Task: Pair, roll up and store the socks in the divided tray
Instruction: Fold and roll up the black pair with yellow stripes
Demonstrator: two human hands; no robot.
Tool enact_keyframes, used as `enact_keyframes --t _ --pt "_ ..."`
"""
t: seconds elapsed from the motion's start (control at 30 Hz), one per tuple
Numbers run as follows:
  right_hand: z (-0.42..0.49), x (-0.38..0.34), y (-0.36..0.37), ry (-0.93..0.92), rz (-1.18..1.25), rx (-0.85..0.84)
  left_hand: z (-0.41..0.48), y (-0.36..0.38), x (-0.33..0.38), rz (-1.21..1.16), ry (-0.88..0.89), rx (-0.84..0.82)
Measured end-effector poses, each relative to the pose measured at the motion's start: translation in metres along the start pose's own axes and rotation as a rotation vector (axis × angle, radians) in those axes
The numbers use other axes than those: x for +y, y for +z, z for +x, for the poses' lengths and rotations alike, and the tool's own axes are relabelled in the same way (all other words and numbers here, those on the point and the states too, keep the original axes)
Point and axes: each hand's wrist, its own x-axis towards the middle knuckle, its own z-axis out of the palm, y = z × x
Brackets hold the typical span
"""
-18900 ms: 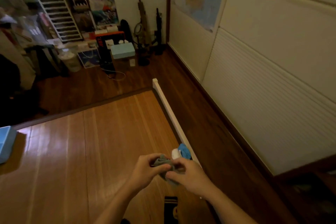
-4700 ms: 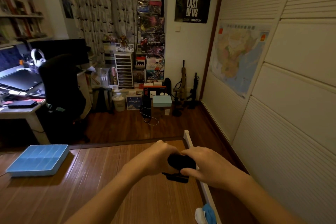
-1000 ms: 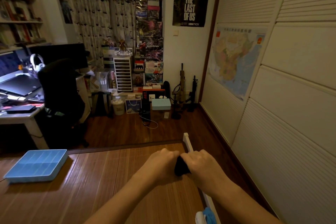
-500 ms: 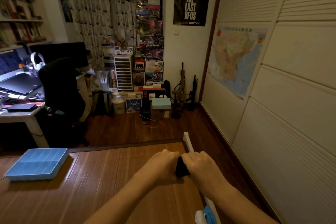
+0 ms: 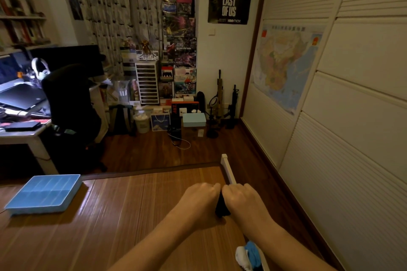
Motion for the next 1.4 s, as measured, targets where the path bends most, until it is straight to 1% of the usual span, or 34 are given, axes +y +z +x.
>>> enact_keyframes --t 0.07,0.1,0.17,0.2,0.23,0.27,0.3,0.33,0.4,0.47,0.5,0.6,0.73,0.8,0.83,0.9,0.97,1.03,1.07,1.13,1.23,1.33,1.4 --pt "-0.003 0.0 0.008 -0.031 -0.039 0.034 0.001 0.007 0.003 -0.001 -0.013 -0.025" --pt "-0.004 0.001 0.011 -0.031 -0.023 0.017 0.0 0.011 0.004 -0.013 -0.012 -0.028" --pt "-0.009 0.006 0.018 -0.027 0.014 -0.043 -0.001 0.02 0.005 -0.091 -0.001 -0.034" --pt "-0.011 0.009 0.02 0.009 0.061 -0.112 -0.002 0.026 0.004 -0.195 -0.006 -0.045" --pt "-0.015 0.011 0.022 0.091 0.16 -0.219 -0.004 0.033 0.004 -0.344 -0.016 -0.067" --pt "-0.019 0.015 0.025 0.222 0.31 -0.314 -0.005 0.039 0.005 -0.503 -0.024 -0.091" --pt "-0.025 0.019 0.028 0.365 0.517 -0.37 -0.006 0.046 0.006 -0.639 -0.032 -0.105" --pt "-0.03 0.024 0.03 0.485 0.724 -0.365 -0.007 0.052 0.008 -0.76 -0.058 -0.106" --pt "-0.041 0.029 0.035 0.726 1.103 -0.244 -0.008 0.065 0.014 -0.982 -0.166 -0.09" --pt "-0.049 0.028 0.04 0.954 1.383 -0.169 -0.008 0.077 0.022 -1.109 -0.261 -0.081" --pt "-0.052 0.025 0.045 1.009 1.452 -0.162 -0.007 0.083 0.027 -1.141 -0.279 -0.08" --pt "-0.062 0.018 0.061 1.031 1.463 -0.183 0.0 0.1 0.047 -1.166 -0.309 -0.08" --pt "-0.085 0.02 0.087 1.194 1.561 -0.089 0.01 0.132 0.064 -1.092 -0.334 -0.139" --pt "-0.1 0.023 0.106 1.258 1.531 -0.137 0.012 0.155 0.067 -1.033 -0.352 -0.215" --pt "-0.109 0.024 0.118 1.286 1.516 -0.179 0.011 0.168 0.069 -1.04 -0.375 -0.274" --pt "-0.131 0.025 0.147 1.323 1.475 -0.31 0.01 0.197 0.071 -1.092 -0.487 -0.41" --pt "-0.16 0.028 0.179 1.376 1.407 -0.461 0.004 0.232 0.072 -1.165 -0.736 -0.527" --pt "-0.196 0.034 0.211 1.481 1.383 -0.53 -0.003 0.269 0.071 -1.211 -0.98 -0.586" --pt "-0.215 0.04 0.228 1.532 1.358 -0.541 -0.006 0.287 0.071 -1.209 -1.056 -0.595" --pt "-0.253 0.052 0.26 1.631 1.268 -0.55 -0.012 0.325 0.068 -1.182 -1.136 -0.625" --pt "-0.302 0.071 0.31 1.727 1.039 -0.514 -0.017 0.383 0.068 -1.153 -1.206 -0.681" --pt "-0.329 0.075 0.359 1.733 0.882 -0.49 -0.022 0.443 0.074 -1.152 -1.273 -0.702" --pt "-0.336 0.07 0.389 1.673 0.776 -0.505 -0.025 0.482 0.079 -1.144 -1.32 -0.697"
